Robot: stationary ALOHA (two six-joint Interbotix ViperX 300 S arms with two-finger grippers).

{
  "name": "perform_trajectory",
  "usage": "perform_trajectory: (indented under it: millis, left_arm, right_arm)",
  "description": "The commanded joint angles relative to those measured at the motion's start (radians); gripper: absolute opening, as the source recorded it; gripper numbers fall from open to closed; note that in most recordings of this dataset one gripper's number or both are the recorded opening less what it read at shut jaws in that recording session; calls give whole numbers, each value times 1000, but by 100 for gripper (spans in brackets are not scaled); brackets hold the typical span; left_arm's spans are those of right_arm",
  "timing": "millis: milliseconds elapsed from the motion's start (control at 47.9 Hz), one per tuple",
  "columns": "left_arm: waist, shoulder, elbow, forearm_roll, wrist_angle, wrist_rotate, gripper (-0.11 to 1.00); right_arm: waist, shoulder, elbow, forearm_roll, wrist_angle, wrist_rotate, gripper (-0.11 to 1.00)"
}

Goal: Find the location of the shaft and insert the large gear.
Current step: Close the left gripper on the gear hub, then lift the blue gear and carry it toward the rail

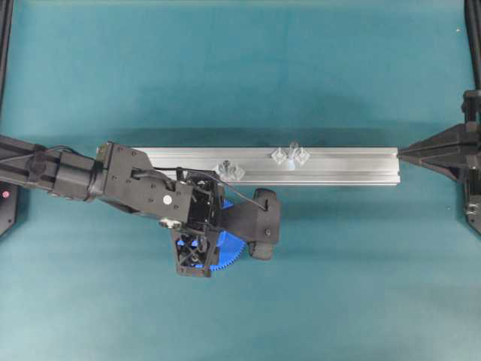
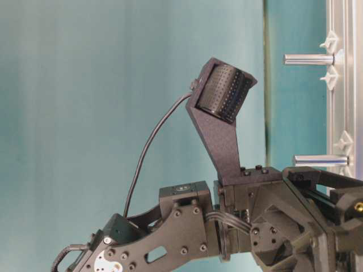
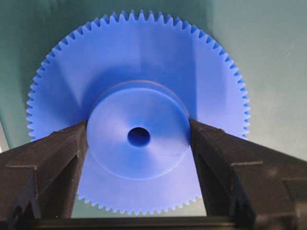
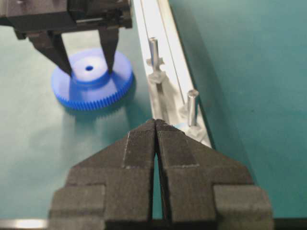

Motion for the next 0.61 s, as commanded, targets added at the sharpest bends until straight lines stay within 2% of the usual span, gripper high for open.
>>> perform_trajectory:
  millis: [0, 376, 585]
  left_arm:
    - [-3, -41, -17, 5, -5, 3, 70]
    - [-3, -78, -38, 6, 5, 5, 70]
    - [-3, -104, -80, 6, 71, 23, 70]
  right_arm:
    - [-3, 6, -8, 0, -5, 9, 0]
    - [-3, 6, -9, 0, -5, 9, 0]
    - [-3, 6, -9, 0, -5, 9, 0]
